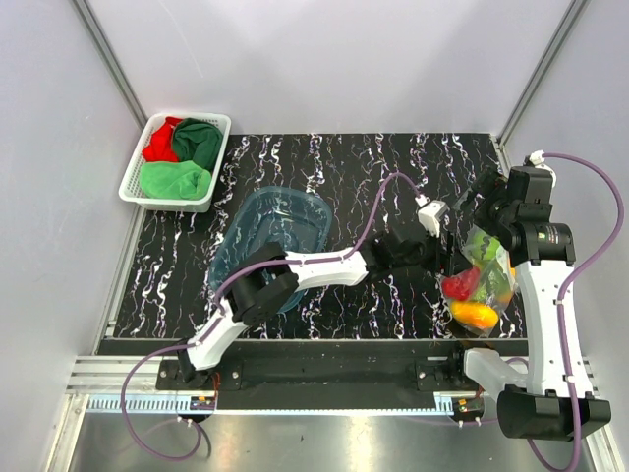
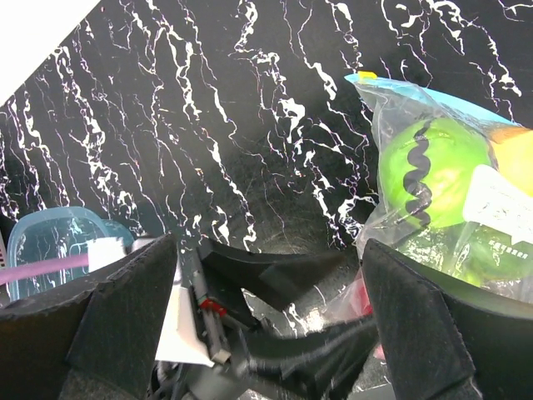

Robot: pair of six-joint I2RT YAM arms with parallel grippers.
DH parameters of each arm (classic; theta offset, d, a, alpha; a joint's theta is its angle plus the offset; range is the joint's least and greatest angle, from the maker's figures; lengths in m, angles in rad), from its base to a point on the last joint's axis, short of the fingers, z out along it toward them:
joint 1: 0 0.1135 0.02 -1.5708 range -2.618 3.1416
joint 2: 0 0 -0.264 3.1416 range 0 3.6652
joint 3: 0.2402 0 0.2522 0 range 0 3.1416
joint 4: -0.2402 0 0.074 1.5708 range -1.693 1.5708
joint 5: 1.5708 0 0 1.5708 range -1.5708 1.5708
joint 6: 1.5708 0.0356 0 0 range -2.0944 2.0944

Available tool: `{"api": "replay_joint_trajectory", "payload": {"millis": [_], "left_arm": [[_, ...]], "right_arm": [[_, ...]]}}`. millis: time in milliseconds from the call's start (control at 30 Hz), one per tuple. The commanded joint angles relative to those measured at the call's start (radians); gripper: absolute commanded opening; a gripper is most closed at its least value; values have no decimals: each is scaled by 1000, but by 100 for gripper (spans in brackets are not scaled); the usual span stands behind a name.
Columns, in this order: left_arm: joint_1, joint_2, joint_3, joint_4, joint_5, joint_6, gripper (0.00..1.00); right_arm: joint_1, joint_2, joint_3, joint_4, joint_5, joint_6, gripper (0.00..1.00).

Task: Open the zip-top bag and remove the fake food

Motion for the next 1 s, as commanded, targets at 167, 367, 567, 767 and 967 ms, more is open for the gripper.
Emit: {"api": "replay_joint_trajectory", "payload": {"millis": [167,367,567,767,967], "left_arm": [[29,-60,-101,122,63,-60,9],[86,-240,-288,20,-20,-3,0],[90,-345,-440,-66,-72,36,0],[37,-461,-638,16,-180,11,0],[-3,-608,-755,48,-310,22,27]], "right_arm": [[-2,2,6,19,-7,-16,100],[-2,37,-12,38,-58,-8,100],[-2,74,-56,77,-143,-7,100],[-1,91,-139,129,-231,-27,100],[-1,103,-198,163,-263,-40,100]]}}
